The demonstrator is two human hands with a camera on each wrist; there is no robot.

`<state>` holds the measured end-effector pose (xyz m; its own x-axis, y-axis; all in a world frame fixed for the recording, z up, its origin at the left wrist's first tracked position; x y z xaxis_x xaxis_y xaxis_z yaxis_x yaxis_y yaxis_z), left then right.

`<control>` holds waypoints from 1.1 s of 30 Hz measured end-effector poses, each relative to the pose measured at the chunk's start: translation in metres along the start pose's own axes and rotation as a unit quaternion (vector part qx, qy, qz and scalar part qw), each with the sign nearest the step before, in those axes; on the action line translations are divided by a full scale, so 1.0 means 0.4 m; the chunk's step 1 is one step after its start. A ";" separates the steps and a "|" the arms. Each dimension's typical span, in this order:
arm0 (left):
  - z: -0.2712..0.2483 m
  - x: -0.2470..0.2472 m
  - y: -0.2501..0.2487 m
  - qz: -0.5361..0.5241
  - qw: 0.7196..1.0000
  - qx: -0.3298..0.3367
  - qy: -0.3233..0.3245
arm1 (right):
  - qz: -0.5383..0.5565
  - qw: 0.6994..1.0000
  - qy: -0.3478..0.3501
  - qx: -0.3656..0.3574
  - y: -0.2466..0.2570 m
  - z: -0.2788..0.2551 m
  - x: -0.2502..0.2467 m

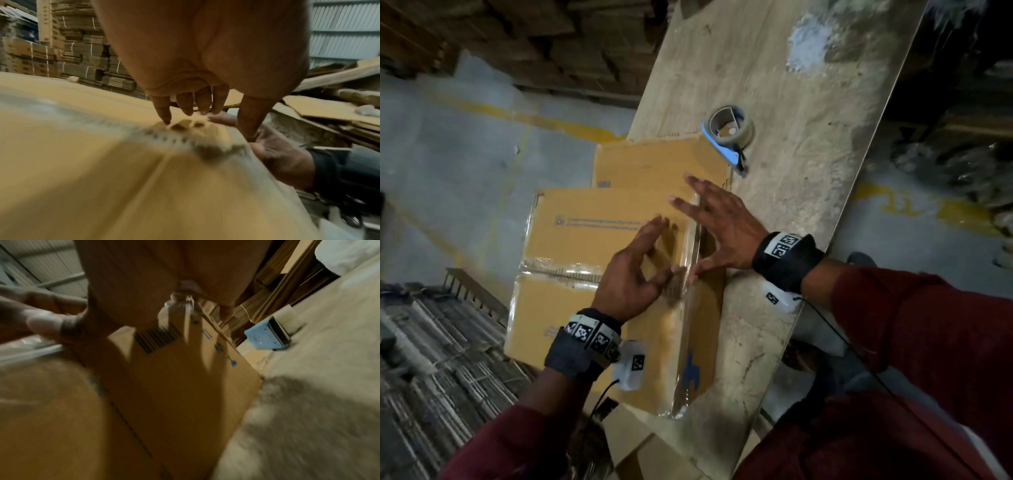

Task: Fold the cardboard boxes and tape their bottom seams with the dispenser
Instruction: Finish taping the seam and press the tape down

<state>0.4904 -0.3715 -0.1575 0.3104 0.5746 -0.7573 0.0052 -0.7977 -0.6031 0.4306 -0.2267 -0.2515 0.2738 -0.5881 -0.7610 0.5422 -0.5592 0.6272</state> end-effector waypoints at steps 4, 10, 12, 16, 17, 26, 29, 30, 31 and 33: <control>-0.075 0.052 0.047 -0.011 1.000 -0.013 0.002 | -0.040 0.997 -0.020 -0.060 0.012 -0.002 0.015; -0.176 0.029 0.096 -0.013 0.998 -0.051 -0.046 | -0.161 0.984 0.012 -0.076 0.042 -0.020 0.003; -0.229 0.030 0.115 0.000 0.997 -0.054 -0.046 | -0.181 0.978 0.019 -0.106 0.109 -0.040 0.027; -0.333 0.044 0.147 -0.007 0.995 -0.060 -0.074 | -0.162 0.972 0.055 -0.160 0.199 -0.072 0.104; -0.359 0.049 0.151 -0.007 0.995 -0.062 -0.074 | -0.149 0.973 0.058 -0.165 0.200 -0.075 0.113; -0.535 0.133 0.274 0.121 0.991 -0.061 0.003 | -0.212 0.960 0.065 -0.172 0.269 -0.110 0.116; -0.521 0.148 0.272 0.162 0.984 -0.057 -0.034 | -0.226 0.951 0.106 -0.181 0.336 -0.135 0.170; -0.520 0.150 0.268 0.166 0.984 -0.049 -0.046 | -0.230 0.948 0.124 -0.179 0.338 -0.140 0.185; -0.522 0.151 0.266 0.168 0.983 -0.041 -0.055 | -0.239 0.944 0.134 -0.182 0.333 -0.145 0.197; -0.527 0.153 0.264 0.175 0.982 -0.028 -0.063 | -0.269 0.933 0.141 -0.194 0.313 -0.157 0.208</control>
<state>0.7105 -0.4592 -0.2149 0.1828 0.2788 -0.9428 -0.0269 -0.9572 -0.2882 0.5712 -0.3089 -0.2466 0.0478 -0.0763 -0.9959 0.8934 -0.4427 0.0768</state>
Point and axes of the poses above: each hand's wrist, its own z-axis towards the middle knuckle, its own x-axis out of the palm, y = z × x, the point moved 8 cm from there along z, towards the middle knuckle, and after that the axes turned 8 degrees about -z, right-handed, at the moved point
